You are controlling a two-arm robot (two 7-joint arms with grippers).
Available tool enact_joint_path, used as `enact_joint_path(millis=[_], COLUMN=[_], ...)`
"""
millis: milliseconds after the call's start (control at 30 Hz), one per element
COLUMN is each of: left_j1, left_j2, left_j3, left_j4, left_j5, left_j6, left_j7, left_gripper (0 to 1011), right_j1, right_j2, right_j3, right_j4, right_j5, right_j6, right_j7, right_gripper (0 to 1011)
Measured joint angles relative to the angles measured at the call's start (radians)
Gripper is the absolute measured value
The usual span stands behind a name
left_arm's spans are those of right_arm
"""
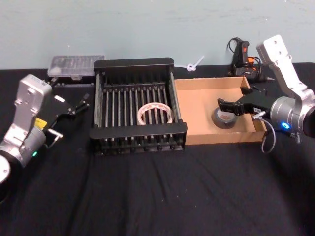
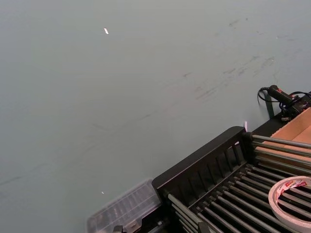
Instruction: Pick up the white tape and place it into the black box , Pick up the silver tape and place it into the brown box.
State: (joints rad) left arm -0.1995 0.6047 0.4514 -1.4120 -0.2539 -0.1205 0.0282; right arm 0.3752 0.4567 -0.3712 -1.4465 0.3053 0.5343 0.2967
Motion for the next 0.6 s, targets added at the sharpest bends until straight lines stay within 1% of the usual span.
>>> enact_joint_path(millis=[100, 133, 433, 533, 567, 600], left_j1=[0.000, 0.000, 0.000, 0.000, 0.000, 0.000], left_j2=[0.000, 0.000, 0.000, 0.000, 0.000, 0.000], left_j3=[0.000, 0.000, 0.000, 0.000, 0.000, 0.000], left_j4=[0.000, 0.000, 0.000, 0.000, 0.000, 0.000], left_j5=[0.000, 0.000, 0.000, 0.000, 0.000, 0.000], left_j6=[0.000, 0.000, 0.000, 0.000, 0.000, 0.000], left_j7=[0.000, 0.000, 0.000, 0.000, 0.000, 0.000], left_gripper=[1001, 1001, 1001, 1002, 1002, 1001], right_j1=[0.000, 0.000, -0.001, -0.009, -0.009, -0.013], right_j2=[0.000, 0.000, -0.001, -0.006, -0.006, -0.009], right_j3=[0.000, 0.000, 0.002, 0.019, 0.019, 0.027], right_j4=[0.000, 0.000, 0.000, -0.010, -0.010, -0.019], right_j5=[0.000, 0.000, -0.001, -0.014, -0.014, -0.025], right_j6=[0.000, 0.000, -0.001, -0.010, -0.010, -0.020], right_j7=[0.000, 0.000, 0.000, -0.012, -0.012, -0.029], right_gripper=[959, 1000, 1002, 1003, 1002, 1002])
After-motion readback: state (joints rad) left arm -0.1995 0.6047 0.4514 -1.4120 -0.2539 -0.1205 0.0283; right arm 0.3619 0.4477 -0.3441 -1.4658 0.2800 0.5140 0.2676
